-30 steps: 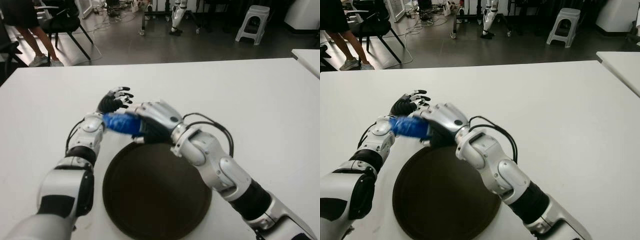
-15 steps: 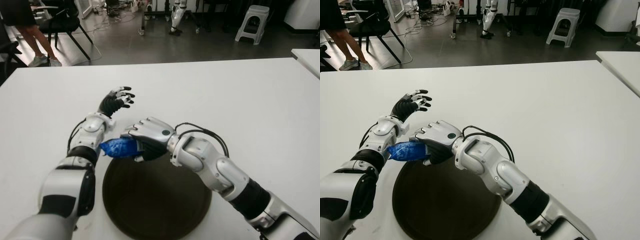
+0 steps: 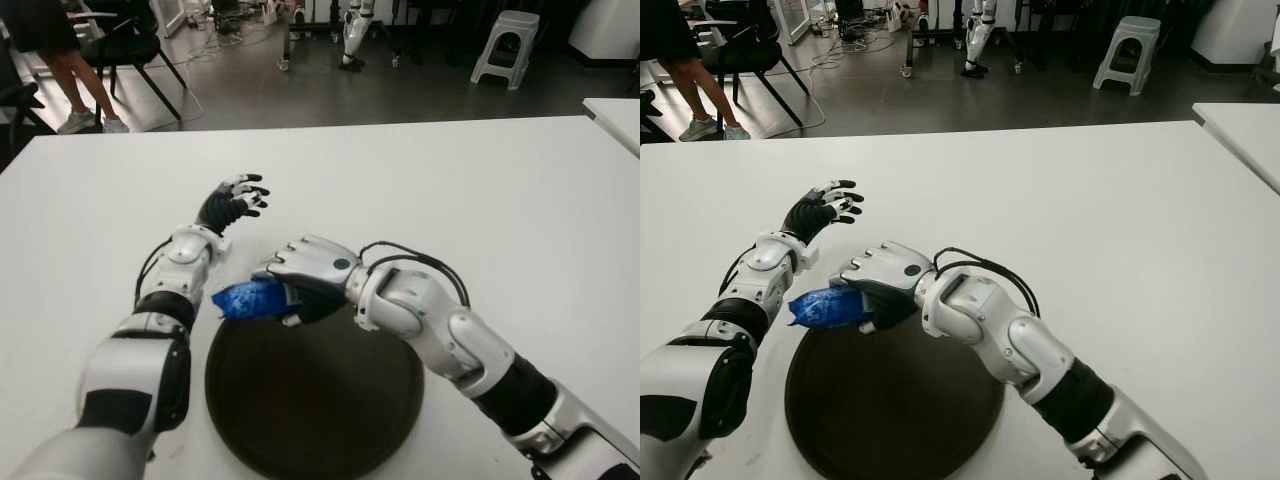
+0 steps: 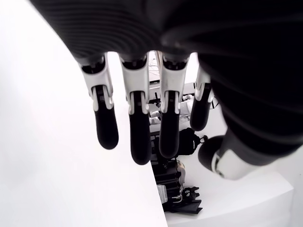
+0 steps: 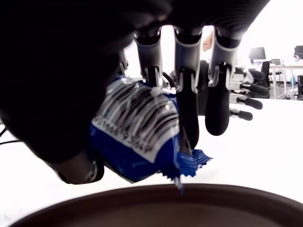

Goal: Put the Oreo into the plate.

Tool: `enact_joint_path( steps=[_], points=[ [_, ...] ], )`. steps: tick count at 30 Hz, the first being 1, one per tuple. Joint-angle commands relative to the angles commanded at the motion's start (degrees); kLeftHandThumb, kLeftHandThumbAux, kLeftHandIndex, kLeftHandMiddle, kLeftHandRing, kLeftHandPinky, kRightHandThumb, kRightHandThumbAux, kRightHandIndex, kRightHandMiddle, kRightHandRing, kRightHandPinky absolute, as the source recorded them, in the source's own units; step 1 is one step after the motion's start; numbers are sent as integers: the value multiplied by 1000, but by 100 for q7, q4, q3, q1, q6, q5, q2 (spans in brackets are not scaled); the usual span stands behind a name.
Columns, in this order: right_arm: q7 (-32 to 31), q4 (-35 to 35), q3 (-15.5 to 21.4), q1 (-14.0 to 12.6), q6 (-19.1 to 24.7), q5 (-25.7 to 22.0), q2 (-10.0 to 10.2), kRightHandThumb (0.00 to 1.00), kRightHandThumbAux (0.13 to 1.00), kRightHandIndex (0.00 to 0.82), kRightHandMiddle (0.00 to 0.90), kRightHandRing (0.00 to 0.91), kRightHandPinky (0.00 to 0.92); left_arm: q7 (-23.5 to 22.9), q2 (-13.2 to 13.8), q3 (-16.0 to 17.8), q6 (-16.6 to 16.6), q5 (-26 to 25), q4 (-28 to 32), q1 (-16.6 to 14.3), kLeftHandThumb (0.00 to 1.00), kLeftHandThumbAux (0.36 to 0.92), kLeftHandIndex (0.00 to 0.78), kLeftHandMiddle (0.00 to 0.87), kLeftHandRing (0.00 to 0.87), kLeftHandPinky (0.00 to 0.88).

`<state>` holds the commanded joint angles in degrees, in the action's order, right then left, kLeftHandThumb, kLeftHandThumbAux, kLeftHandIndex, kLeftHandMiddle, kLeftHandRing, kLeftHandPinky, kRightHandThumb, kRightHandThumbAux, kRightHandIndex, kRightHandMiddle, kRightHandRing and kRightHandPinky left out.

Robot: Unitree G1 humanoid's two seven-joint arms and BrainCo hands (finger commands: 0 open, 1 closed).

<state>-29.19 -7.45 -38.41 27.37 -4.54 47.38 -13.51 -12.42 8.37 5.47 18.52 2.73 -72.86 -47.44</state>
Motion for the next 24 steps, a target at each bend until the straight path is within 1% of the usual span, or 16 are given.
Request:
enact_joint_path(
  steps=[4, 7, 10, 13, 14, 16, 18, 24],
  points=[
    [-293, -13, -49, 72, 51, 131, -78, 695, 728, 433, 756, 791, 811, 12, 3, -23, 29, 25, -3, 2, 76, 663, 235, 340, 344, 323],
    [-328, 25, -40, 58, 27, 185, -100, 696, 727, 435, 771, 808, 826, 33, -5, -32, 38, 36, -5, 0, 72, 664, 238, 342, 346, 330],
    [-174, 255, -50, 32, -73, 250, -103, 695, 726, 435, 768, 806, 823, 55, -17, -39, 45, 41, -4, -1, 72, 667, 240, 344, 348, 334],
    [227, 918, -127, 100, -246, 322, -10, 694, 725, 435, 759, 798, 816, 69, -26, -39, 60, 38, 2, 3, 75, 673, 242, 342, 347, 334],
    [185, 919, -106, 105, -236, 288, -1, 694, 725, 435, 758, 797, 815, 57, -33, -23, 65, 17, 5, 7, 76, 674, 242, 342, 347, 334],
    [83, 852, -66, 116, -213, 231, -1, 691, 727, 434, 727, 760, 786, 37, -43, 1, 67, -13, 10, 11, 89, 671, 232, 337, 344, 333],
    [56, 862, -51, 130, -215, 218, 6, 690, 727, 433, 713, 745, 774, 30, -46, 10, 67, -25, 13, 12, 96, 670, 228, 334, 343, 333],
    [-39, 875, -65, 201, -207, 246, -13, 684, 731, 430, 684, 717, 751, 49, -50, 1, 60, -15, 32, 15, 108, 672, 227, 333, 340, 329]
  ],
)
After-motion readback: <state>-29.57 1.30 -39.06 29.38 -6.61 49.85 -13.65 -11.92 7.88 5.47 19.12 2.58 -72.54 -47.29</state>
